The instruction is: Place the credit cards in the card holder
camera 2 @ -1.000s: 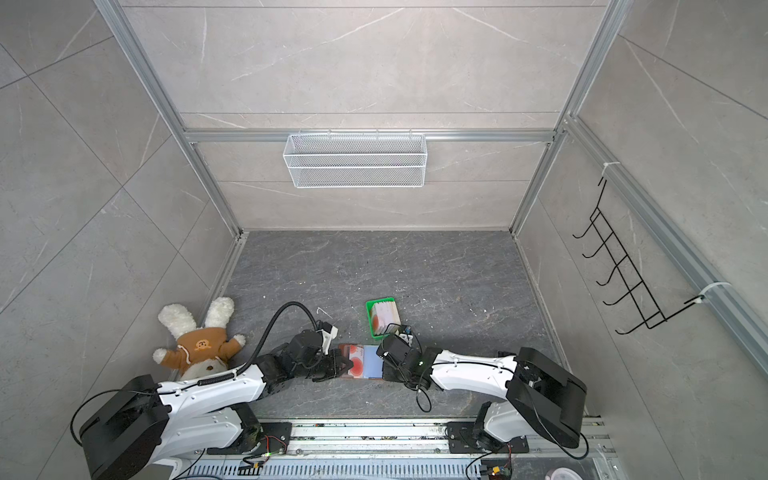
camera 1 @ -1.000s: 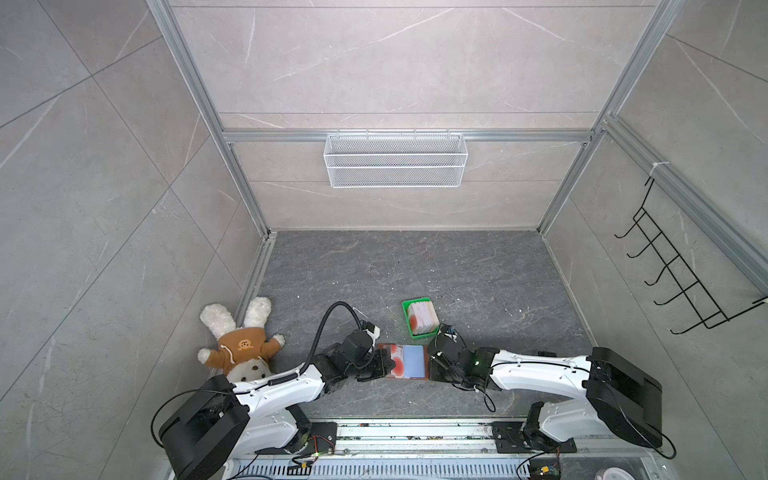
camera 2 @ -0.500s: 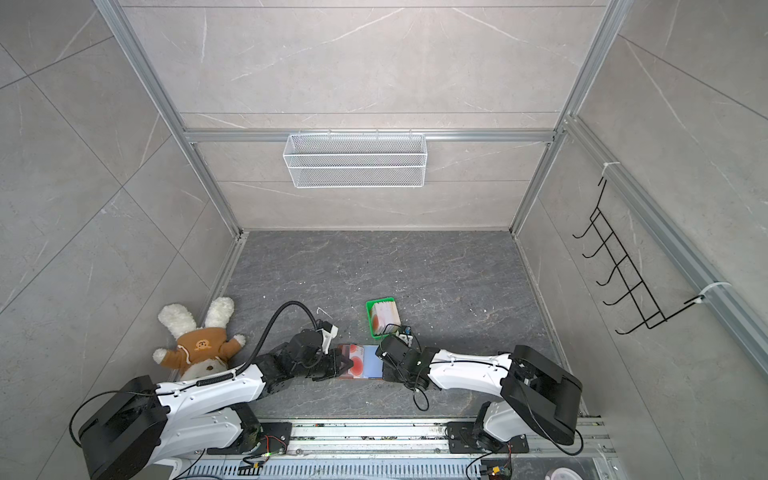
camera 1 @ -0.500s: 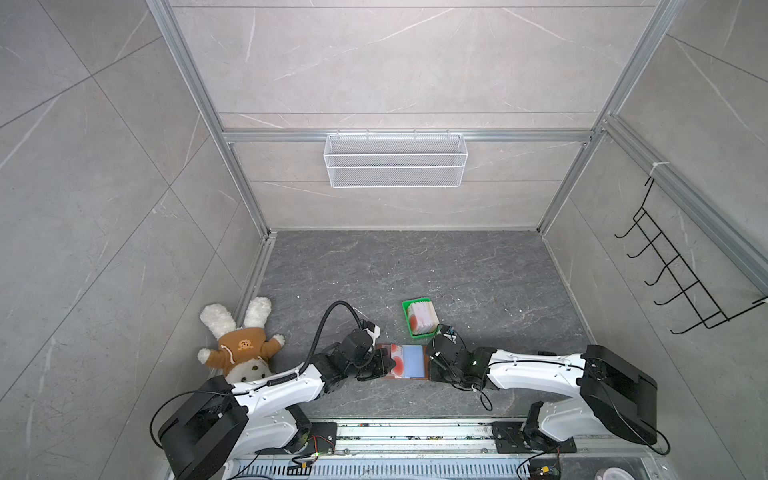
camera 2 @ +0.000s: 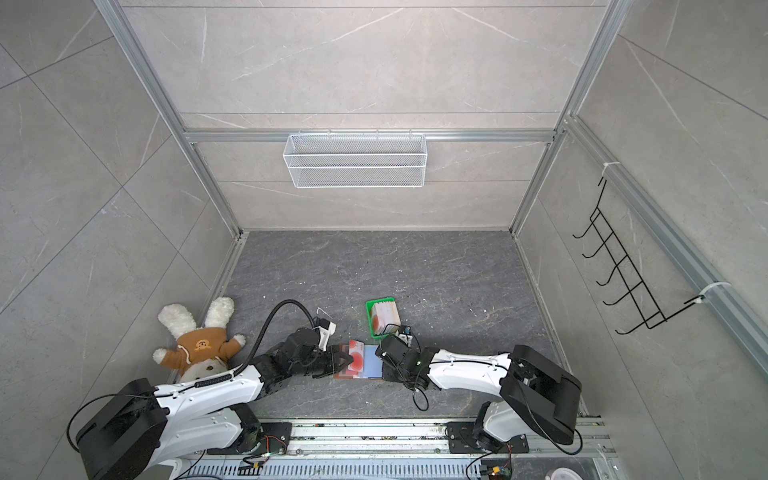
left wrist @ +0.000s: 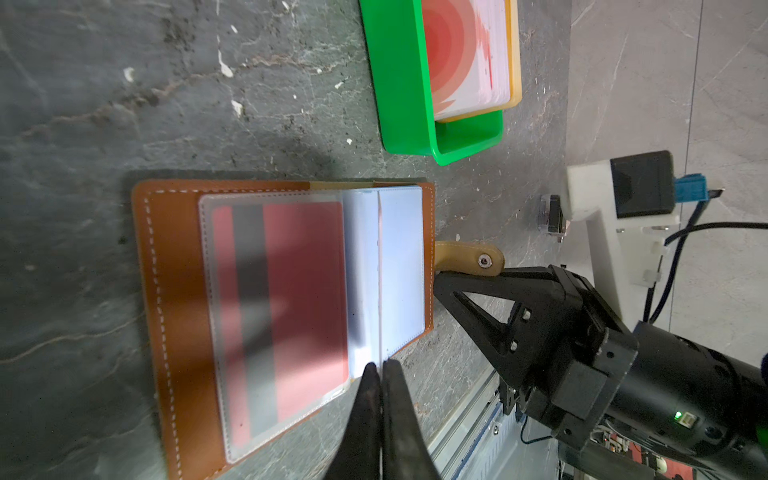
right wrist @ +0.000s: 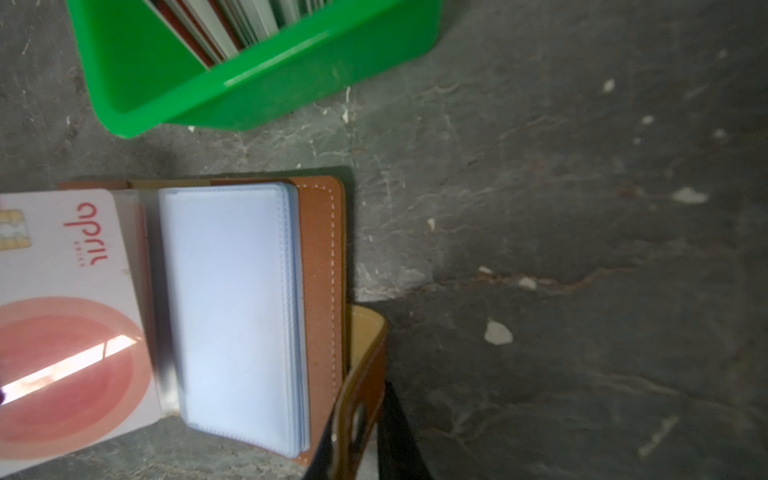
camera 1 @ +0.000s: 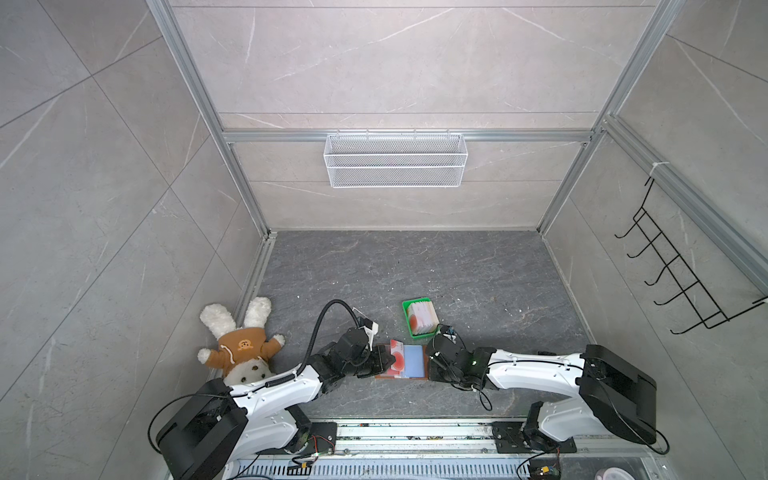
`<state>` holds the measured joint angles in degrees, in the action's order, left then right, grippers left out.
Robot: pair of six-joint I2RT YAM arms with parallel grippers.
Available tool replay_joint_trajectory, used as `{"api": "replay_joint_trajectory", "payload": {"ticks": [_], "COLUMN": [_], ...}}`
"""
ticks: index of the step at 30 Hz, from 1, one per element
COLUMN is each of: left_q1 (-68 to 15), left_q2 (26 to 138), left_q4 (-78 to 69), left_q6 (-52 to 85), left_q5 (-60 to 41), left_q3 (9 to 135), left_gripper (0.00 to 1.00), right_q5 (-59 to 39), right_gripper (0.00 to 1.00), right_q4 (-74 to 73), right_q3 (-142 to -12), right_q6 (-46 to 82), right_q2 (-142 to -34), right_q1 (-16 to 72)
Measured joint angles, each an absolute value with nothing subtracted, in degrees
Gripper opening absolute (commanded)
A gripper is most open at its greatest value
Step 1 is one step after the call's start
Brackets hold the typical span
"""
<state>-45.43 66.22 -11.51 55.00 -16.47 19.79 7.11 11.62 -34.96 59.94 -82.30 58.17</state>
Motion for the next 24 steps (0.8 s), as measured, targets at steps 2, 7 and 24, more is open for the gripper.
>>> {"api": "replay_joint_trajectory", "payload": {"ticks": [2, 7, 24], "left_q1": [-44.82, -44.21, -44.03], "left_q2": [67.00, 68.45, 70.65], "left_q4": [-12.49, -13.91, -15.33], "left_q6": [54.98, 54.98, 54.76], "left_q5": [-17.02, -18.35, -19.88], "left_q3": [19.49, 19.05, 19.05], "left_gripper": [0.00, 0.00, 0.00], "right_q5": [7.14, 7.11, 7.16], "right_gripper": [0.15, 0.15, 0.16], "right_q4": [11.49, 10.94, 10.48], "right_q3": [-34.96, -34.96, -35.16], "right_q6": [59.94, 59.94, 59.94], "right_q2": [-82.41, -82.56, -83.05], "right_q1": [58.17, 58.17, 58.17]}}
